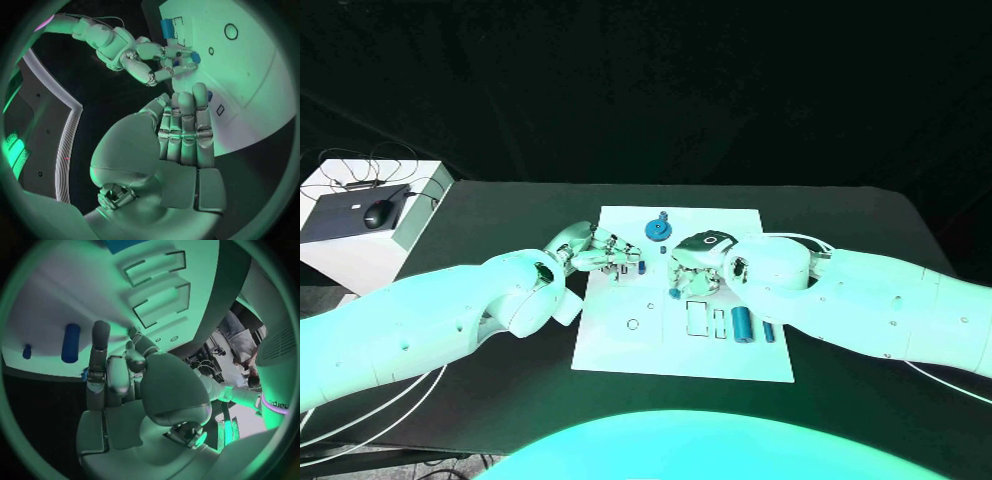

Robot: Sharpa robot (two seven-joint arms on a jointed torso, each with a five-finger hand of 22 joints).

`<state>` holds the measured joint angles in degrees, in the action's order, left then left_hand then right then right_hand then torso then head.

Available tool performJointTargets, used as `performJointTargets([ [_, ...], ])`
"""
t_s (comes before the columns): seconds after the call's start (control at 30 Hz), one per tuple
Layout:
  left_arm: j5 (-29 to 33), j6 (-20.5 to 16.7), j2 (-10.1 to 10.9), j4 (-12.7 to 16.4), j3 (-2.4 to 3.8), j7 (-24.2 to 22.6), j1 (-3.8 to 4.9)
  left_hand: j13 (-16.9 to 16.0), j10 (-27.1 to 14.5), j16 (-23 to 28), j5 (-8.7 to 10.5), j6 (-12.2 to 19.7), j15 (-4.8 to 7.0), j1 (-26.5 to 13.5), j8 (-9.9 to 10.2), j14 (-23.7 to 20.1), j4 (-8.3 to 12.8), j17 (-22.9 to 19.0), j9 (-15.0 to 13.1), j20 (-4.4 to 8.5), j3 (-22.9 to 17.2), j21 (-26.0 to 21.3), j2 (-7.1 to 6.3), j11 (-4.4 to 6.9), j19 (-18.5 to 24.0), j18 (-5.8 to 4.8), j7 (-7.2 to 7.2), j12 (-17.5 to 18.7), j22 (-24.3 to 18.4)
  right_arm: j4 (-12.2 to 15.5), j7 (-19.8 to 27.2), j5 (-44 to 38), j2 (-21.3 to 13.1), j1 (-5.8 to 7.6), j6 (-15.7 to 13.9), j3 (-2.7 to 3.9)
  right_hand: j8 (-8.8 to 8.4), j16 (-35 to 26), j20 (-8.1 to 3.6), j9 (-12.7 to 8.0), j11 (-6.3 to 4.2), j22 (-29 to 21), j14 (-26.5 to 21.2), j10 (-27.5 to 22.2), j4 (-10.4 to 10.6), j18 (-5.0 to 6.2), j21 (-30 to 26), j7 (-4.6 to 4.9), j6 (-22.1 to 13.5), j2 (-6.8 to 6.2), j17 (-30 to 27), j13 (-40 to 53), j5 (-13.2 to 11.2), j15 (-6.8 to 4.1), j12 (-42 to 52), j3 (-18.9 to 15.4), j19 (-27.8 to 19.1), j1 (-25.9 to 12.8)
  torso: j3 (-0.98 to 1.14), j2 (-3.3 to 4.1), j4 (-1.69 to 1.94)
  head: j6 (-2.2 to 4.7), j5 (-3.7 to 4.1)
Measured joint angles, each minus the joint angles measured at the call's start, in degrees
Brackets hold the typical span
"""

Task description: Assemble the parts on the task board

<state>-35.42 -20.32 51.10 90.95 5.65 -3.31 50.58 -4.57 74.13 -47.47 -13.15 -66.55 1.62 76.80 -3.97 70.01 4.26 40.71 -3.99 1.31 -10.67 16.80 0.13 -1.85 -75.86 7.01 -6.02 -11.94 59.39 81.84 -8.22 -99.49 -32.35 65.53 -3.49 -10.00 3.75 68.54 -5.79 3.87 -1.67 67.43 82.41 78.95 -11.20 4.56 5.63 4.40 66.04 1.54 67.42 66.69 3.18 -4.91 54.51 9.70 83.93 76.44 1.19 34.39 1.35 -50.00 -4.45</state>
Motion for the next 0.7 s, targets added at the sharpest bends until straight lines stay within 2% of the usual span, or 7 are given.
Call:
performJointTargets([
  [0.13,0.01,0.03,0.00,0.00,0.00,0.02,0.00,0.00,0.00,0.00,0.00,0.00,0.00,0.00,0.00,0.00,0.00,0.00,0.00,0.00,0.00,0.00,0.00,0.00,0.00,0.00,0.00,0.00,0.00,0.00,-0.24,0.01,0.00,-0.05,-1.37,0.00,0.00,0.00,0.09,0.00,0.17,0.19,0.00,-0.17,-0.36,-0.18,0.00,0.01,0.01,0.36,0.00,0.18,0.00,0.00,0.06,1.36,0.09,-0.06,0.00,-0.01,0.00,0.00,0.01],
  [0.23,0.02,0.08,0.00,0.00,0.00,0.04,0.00,0.06,-0.21,0.00,0.00,0.00,0.00,0.00,0.00,0.00,0.00,-0.06,0.00,0.00,0.00,0.00,0.00,-0.21,0.00,0.00,0.00,0.00,0.00,0.05,-0.42,0.02,-0.10,-0.07,-2.17,0.00,0.00,0.00,0.09,0.00,0.26,0.46,0.00,-0.25,-0.56,-0.22,0.00,0.52,-0.53,0.36,0.00,0.23,0.00,0.01,0.10,2.22,0.08,-0.06,0.00,-0.01,0.00,0.00,0.01],
  [0.37,0.03,0.17,0.00,0.00,0.00,0.08,0.00,0.06,-0.21,0.00,0.00,0.00,0.00,0.00,0.00,0.00,0.00,-0.06,0.00,0.00,0.00,0.00,0.00,-0.21,0.00,0.00,0.00,0.00,0.00,0.19,-0.73,0.02,-0.56,-0.10,-3.22,0.01,0.00,0.00,0.11,0.00,0.28,0.83,0.18,-0.24,-0.85,-0.36,0.00,0.58,-1.44,0.36,-0.01,0.32,0.00,0.20,0.29,3.53,0.06,-0.07,0.00,-0.01,0.00,0.00,0.01],
  [0.53,0.04,0.29,0.03,0.00,0.00,0.13,0.00,0.06,-0.21,0.00,0.00,0.21,0.00,0.23,0.00,0.00,0.16,-0.06,0.00,0.00,0.16,0.00,0.23,-0.21,0.00,0.00,-0.21,0.00,0.00,0.62,-1.18,0.02,-1.19,-0.11,-4.46,0.02,0.00,-0.02,0.51,-0.08,0.46,1.17,0.18,-0.25,-1.03,0.23,0.00,0.85,-3.14,0.33,-0.17,0.32,0.00,0.21,0.49,4.89,0.07,-0.09,0.00,-0.01,-0.01,0.00,0.02],
  [0.6,0.04,0.34,0.04,0.00,0.00,0.14,0.00,0.06,-0.21,0.00,0.00,0.21,0.00,0.23,0.00,0.00,0.16,-0.06,0.00,0.00,0.16,0.00,0.23,-0.21,0.00,0.00,-0.21,0.00,0.00,0.95,-1.36,0.09,-1.51,-0.14,-4.88,0.03,0.00,-0.02,0.52,-0.08,0.69,1.18,0.29,-0.47,-0.85,0.42,-0.24,1.21,-3.50,-0.65,-0.26,0.23,0.15,0.31,-0.07,5.00,0.06,-1.07,0.00,-0.01,-0.01,0.00,0.04],
  [0.7,0.05,0.44,0.06,0.00,0.00,0.17,0.00,0.06,-0.21,0.00,0.00,0.21,0.00,0.23,0.00,0.00,0.16,-0.06,0.00,0.00,0.16,0.00,0.23,-0.21,0.00,0.00,-0.21,0.00,0.00,1.59,-1.75,0.71,-2.07,-0.21,-5.32,0.04,0.00,-0.02,1.03,-0.08,1.18,0.96,0.53,-0.15,1.44,0.98,-0.34,1.82,-3.66,-2.78,-0.20,0.19,2.65,0.98,-0.27,2.73,0.16,-3.95,0.00,-0.02,-0.01,0.00,0.05],
])
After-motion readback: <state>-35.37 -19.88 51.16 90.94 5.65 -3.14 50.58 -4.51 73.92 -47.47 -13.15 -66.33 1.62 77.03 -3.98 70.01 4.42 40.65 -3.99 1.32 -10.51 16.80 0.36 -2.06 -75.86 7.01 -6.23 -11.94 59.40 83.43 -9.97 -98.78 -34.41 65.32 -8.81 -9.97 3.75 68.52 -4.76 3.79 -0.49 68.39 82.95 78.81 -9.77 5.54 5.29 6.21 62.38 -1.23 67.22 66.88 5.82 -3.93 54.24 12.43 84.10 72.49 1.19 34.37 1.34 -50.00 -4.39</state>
